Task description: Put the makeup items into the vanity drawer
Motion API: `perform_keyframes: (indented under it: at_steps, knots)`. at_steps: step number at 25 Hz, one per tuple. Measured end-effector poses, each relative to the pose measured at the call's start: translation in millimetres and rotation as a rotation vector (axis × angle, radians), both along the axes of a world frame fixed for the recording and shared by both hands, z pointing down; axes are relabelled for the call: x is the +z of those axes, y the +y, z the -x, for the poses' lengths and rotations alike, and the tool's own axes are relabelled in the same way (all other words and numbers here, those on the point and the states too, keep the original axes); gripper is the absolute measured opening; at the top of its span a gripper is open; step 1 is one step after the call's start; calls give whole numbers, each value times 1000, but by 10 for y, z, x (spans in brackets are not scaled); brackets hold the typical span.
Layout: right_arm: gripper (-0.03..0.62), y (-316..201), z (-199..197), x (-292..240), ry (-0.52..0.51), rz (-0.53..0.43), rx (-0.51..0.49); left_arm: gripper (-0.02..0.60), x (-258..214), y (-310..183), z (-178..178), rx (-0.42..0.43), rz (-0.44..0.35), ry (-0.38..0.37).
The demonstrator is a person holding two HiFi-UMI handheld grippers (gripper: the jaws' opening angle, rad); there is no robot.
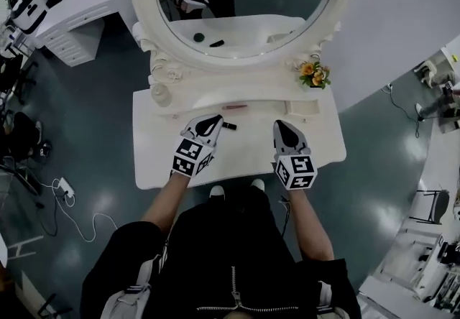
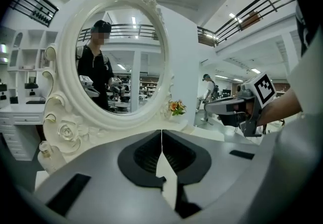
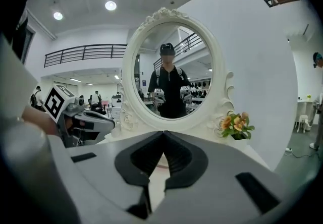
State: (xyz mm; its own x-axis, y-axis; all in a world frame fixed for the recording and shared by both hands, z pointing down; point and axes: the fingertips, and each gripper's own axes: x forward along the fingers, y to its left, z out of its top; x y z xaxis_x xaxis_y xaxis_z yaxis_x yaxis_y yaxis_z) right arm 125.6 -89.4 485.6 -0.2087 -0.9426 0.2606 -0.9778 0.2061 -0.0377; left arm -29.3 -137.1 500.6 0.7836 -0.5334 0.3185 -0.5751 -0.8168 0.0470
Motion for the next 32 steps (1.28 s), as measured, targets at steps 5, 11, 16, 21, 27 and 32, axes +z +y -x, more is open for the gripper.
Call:
perform_keyframes:
  at_steps: [5, 11, 16, 21, 27, 32]
  knots:
    - [6, -418, 33, 48, -15, 0, -134, 23, 23, -245, 86, -160, 17, -7]
    - [6, -783, 72, 108, 11, 16, -304, 23, -20, -394, 102, -302, 23, -4]
    - [6, -910, 202, 223, 18, 43, -414, 23, 40, -360, 208, -386, 44, -10]
    - [36, -975, 421, 481, 33, 94, -475, 23, 105, -390, 363, -427, 53, -26]
    - [92, -829, 670, 1122, 74, 259, -584, 23, 250, -186, 558, -491, 99, -20]
    - [132, -776, 871, 1659, 137, 398, -668, 23, 272, -64, 758, -548, 109, -20]
